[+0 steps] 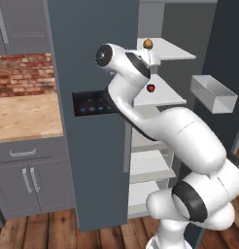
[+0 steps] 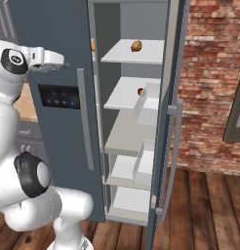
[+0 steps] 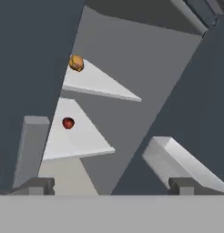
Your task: Pick up the frozen chicken drumstick from the freezer, place it on any shelf in the fridge, and close the fridge and freezer doors when done.
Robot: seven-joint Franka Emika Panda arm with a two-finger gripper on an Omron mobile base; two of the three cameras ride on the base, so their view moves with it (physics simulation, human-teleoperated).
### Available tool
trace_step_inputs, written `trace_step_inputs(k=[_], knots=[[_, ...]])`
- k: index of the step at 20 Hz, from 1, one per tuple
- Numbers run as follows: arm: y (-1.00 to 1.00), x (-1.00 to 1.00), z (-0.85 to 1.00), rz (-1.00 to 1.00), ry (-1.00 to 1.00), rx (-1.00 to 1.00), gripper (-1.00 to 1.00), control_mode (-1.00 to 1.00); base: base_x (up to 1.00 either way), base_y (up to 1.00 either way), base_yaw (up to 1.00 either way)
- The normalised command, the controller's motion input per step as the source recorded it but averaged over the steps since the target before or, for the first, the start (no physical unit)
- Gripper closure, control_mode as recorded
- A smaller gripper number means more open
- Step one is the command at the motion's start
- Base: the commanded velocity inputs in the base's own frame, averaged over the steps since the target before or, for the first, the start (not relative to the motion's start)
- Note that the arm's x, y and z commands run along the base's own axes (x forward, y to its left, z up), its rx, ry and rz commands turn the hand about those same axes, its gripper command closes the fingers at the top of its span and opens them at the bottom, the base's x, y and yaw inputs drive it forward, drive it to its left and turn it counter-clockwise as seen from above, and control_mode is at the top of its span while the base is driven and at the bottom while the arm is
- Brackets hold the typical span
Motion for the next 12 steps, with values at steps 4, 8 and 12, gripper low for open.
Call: trace_step_inputs(k=[4, 8, 12], knots=[[-0.34, -1.0, 0.29, -0.23, -0.25, 0.34, -1.0, -1.0, 0.0, 0.0, 0.0], [-0.51, -1.0, 0.43, -0.26, -0.1, 0.38, -1.0, -1.0, 0.0, 0.0, 0.0], [-0.66, -1.0, 0.1, -0.25, -0.1, 0.38, -1.0, -1.0, 0.0, 0.0, 0.0]])
